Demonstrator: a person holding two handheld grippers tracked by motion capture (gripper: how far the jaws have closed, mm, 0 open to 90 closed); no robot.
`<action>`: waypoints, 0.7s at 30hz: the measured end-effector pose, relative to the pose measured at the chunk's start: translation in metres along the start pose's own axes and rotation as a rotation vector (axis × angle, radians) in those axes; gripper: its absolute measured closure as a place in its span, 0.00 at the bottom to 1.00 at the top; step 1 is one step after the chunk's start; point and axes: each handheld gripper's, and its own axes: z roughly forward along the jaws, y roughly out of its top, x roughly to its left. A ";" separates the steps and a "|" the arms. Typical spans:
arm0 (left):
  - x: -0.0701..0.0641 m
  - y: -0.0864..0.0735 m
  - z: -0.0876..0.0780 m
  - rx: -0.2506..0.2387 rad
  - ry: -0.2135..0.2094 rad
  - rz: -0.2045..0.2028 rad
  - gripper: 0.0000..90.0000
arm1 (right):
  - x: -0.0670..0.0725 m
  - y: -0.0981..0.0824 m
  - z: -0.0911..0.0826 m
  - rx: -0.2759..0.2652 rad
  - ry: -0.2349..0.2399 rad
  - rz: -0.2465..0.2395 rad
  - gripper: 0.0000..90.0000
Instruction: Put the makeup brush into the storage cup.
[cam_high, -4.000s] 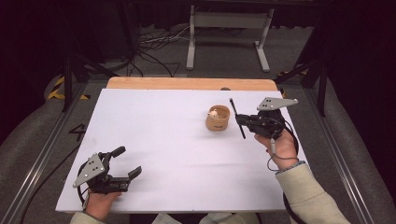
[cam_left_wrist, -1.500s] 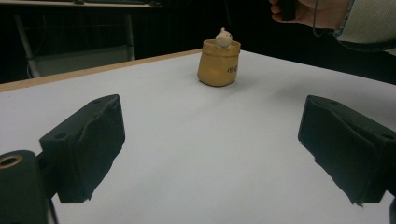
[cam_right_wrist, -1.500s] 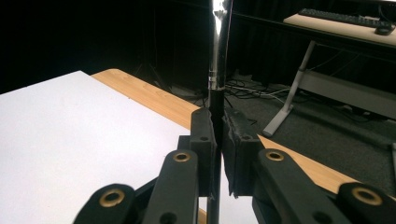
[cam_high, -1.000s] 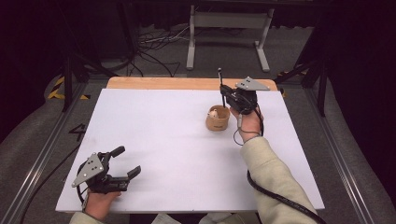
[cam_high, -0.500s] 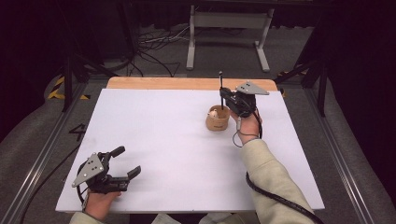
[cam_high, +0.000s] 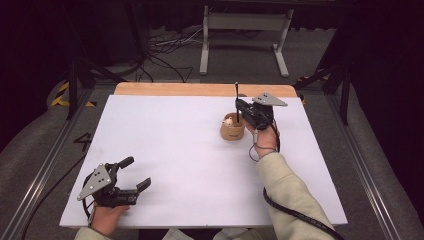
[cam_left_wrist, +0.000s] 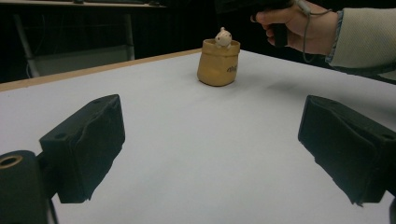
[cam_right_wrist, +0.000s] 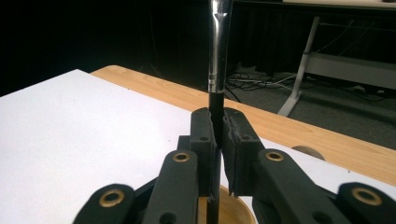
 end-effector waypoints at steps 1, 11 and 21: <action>0.000 0.000 0.000 0.000 -0.001 0.002 0.09 | 0.000 -0.001 0.000 0.003 0.001 0.001 0.92; 0.000 0.000 0.000 0.001 -0.001 0.002 0.09 | 0.000 -0.004 0.002 0.025 0.009 0.017 0.92; 0.000 0.000 0.001 -0.003 -0.001 -0.006 0.09 | -0.001 -0.004 0.000 0.031 0.031 0.033 0.61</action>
